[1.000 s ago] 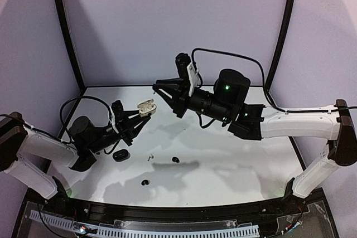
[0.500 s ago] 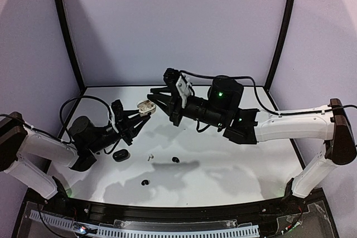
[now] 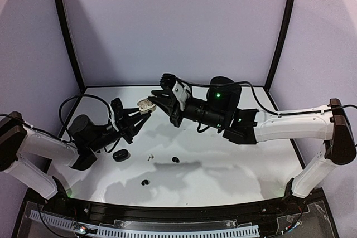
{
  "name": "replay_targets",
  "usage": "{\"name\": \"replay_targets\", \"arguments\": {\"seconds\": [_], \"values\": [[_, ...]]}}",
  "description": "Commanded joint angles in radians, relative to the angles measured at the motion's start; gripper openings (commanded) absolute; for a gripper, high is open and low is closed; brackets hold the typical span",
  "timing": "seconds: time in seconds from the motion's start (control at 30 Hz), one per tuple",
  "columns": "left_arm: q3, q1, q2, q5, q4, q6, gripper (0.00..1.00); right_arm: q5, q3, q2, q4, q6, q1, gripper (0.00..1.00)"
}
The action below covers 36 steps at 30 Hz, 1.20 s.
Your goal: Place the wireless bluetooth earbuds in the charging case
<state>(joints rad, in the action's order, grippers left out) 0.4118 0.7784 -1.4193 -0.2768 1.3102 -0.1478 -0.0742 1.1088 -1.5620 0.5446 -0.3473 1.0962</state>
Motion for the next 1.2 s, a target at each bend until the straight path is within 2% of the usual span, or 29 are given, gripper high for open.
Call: {"name": "replay_targets", "arguments": {"seconds": [0.0, 0.7, 1.17], "values": [[0.016, 0.005, 0.006, -0.015, 0.09, 0.0, 0.01, 0.024, -0.009, -0.018, 0.008, -0.025, 0.006, 0.0], [0.011, 0.005, 0.008, -0.015, 0.1, 0.0, 0.01, 0.068, 0.008, -0.043, -0.018, -0.087, 0.006, 0.0], [0.007, 0.005, 0.01, -0.01, 0.115, -0.013, 0.01, 0.057, 0.055, -0.077, -0.099, -0.118, 0.009, 0.0]]}}
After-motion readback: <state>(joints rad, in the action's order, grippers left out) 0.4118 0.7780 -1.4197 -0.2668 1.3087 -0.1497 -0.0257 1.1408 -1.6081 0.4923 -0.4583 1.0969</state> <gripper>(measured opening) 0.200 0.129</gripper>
